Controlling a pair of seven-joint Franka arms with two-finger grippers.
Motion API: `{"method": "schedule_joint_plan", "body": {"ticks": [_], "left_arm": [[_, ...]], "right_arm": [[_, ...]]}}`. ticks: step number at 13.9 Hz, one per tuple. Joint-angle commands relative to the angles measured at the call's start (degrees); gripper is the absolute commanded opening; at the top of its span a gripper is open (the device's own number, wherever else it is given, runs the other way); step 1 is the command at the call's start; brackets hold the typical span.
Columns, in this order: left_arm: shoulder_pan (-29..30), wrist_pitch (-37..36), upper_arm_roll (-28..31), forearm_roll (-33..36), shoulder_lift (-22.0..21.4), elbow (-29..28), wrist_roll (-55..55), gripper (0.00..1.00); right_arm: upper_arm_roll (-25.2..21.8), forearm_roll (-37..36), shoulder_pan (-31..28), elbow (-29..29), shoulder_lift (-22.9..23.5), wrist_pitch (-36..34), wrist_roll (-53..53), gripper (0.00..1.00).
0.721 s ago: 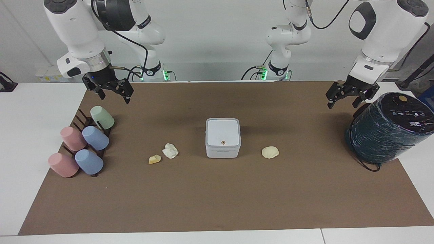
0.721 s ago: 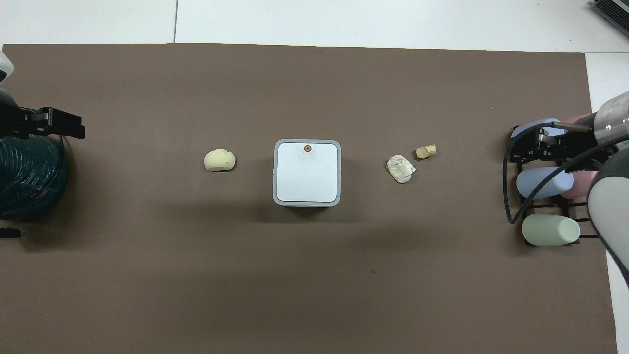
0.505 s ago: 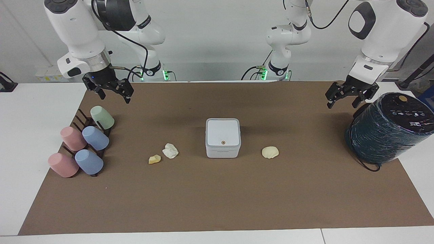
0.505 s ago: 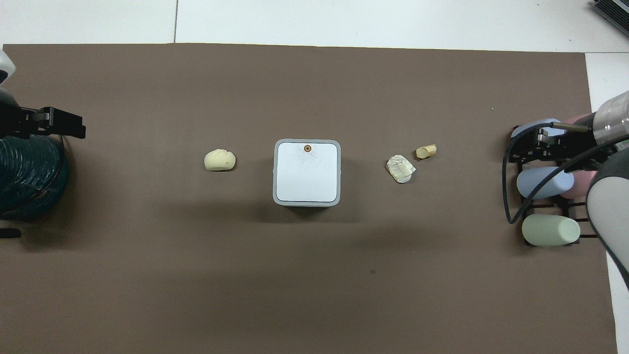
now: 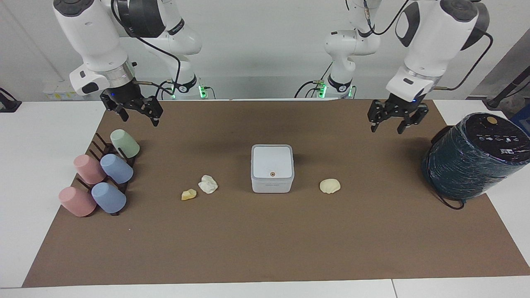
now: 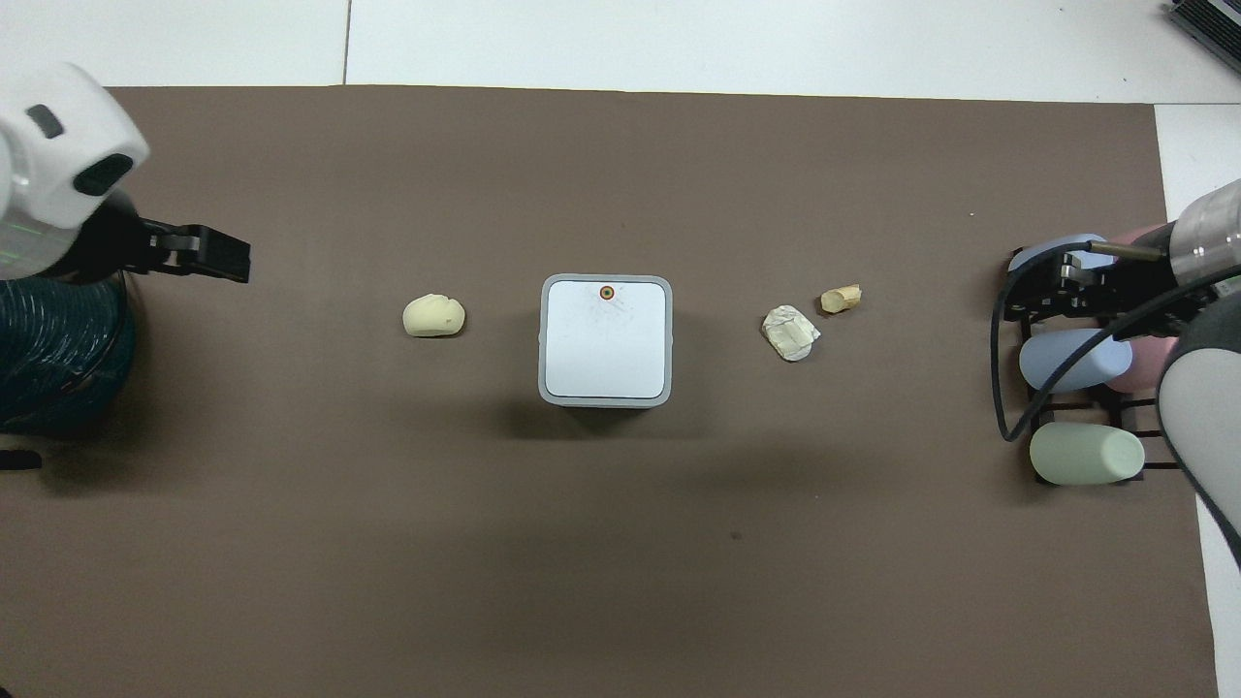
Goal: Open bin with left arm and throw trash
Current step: 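Reach the left gripper to the bin lid while the right gripper reaches the trash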
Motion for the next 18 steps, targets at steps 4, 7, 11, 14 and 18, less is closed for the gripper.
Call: {"method": "schedule_joint_plan", "body": {"ticks": [4,7,11,14,18], "left_arm": [[-8.4,10.8,0.7,-3.7,-2.5,-7.5,-16.7,0.0],[-12.2,16.7,0.7,-3.9,0.8,-8.0,-24.7,0.0],[-17.1,26.7,0.7,-3.9,6.5,-7.9,-38.6,0.0],[-17.1,30.7,0.7,-7.2,8.1,-7.8,-41.2,0.0],[-19.1,34.4,0.7,-7.6,11.7,-6.7,-47.0,0.0]], "right_arm": [[0.7,1.1,-1.1,-5.8,-0.1,11.6,0.6,1.0],[0.7,1.1,0.3,-9.1,3.8,21.4,4.0,1.0],[0.7,0.8,2.8,-10.1,11.0,31.6,6.6,1.0],[0.7,0.8,2.8,-14.5,13.3,39.2,6.6,1.0],[0.8,0.8,3.8,-21.3,14.7,49.6,6.2,1.0]]}}
